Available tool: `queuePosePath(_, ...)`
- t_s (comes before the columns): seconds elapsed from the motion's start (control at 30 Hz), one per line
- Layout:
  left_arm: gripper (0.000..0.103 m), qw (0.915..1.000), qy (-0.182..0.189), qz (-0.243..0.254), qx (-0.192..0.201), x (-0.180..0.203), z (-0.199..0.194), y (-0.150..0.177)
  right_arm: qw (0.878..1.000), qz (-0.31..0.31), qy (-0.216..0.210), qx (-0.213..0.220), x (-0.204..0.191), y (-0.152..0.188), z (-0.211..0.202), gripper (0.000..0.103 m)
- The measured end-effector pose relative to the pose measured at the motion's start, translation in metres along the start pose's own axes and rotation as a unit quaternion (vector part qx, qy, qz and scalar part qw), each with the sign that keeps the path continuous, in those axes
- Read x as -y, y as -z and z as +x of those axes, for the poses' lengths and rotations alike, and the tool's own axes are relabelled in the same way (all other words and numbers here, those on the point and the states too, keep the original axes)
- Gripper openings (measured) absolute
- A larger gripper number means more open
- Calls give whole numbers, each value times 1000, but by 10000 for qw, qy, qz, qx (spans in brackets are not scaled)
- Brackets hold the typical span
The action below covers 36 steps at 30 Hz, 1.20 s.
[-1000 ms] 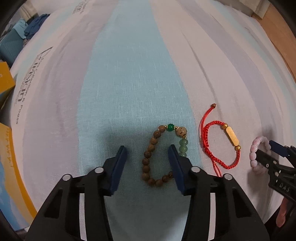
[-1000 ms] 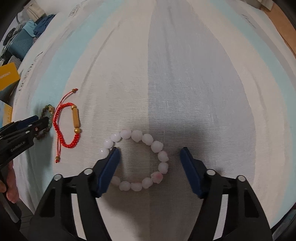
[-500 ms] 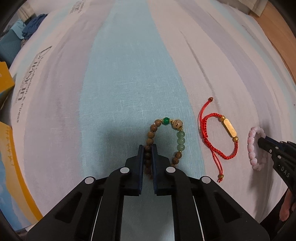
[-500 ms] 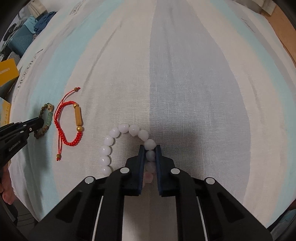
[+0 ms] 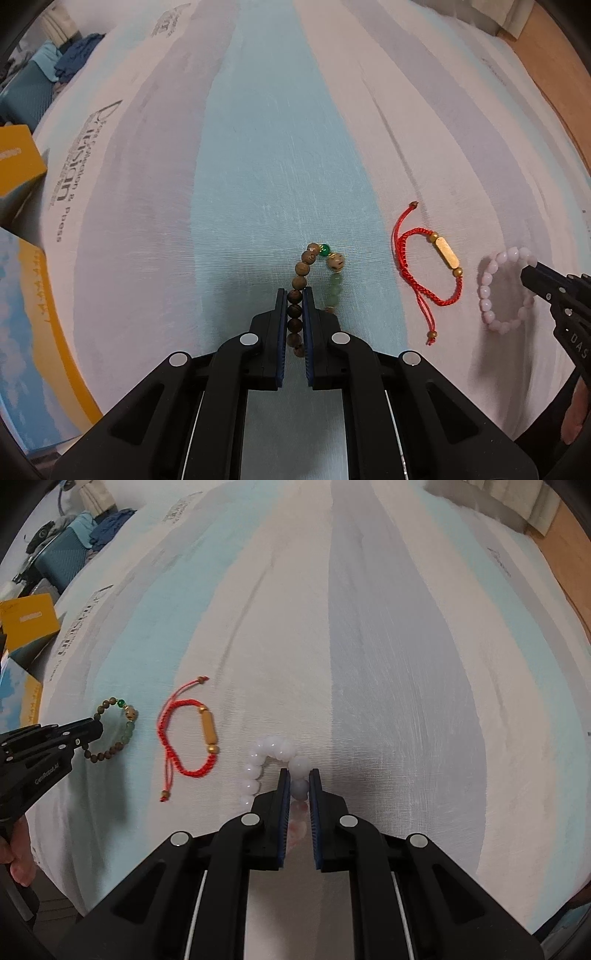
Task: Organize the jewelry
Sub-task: 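Carry the brown-green and pink bracelets over the white box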
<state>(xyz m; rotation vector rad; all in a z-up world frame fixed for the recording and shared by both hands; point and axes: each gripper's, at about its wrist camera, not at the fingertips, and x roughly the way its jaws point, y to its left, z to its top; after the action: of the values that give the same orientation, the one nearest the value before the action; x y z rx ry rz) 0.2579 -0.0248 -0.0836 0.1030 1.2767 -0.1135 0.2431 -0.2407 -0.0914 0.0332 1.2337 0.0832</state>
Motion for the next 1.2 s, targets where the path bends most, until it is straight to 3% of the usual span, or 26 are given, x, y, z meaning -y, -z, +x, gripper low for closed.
queuePosePath(0.7, 7, 9995, -41, -113, 303, -12, -69, 14, 9986, -128, -78, 508, -31, 1, -65, 9)
queuePosePath(1.2, 7, 9968, -132, -500, 615, -70, -139, 43, 9941, -529, -308, 895, -110, -7, -116, 9)
